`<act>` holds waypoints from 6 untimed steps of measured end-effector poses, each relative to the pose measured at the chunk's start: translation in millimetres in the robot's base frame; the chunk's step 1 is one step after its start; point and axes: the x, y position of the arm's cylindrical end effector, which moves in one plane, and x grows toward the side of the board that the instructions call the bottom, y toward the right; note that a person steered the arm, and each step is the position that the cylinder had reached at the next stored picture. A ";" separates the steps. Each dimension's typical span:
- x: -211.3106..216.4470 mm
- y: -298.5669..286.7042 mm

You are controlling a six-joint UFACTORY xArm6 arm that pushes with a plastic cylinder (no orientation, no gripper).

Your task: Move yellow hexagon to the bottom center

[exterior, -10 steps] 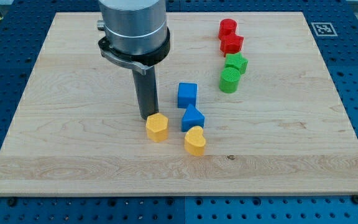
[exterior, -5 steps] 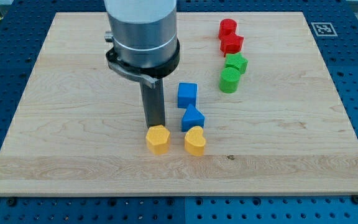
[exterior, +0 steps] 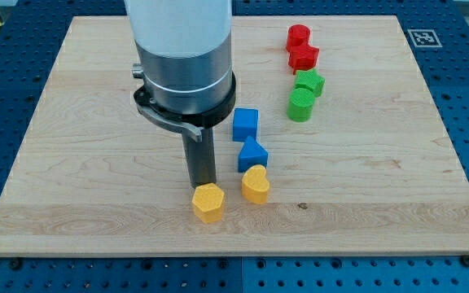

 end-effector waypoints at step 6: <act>14.3 -2.3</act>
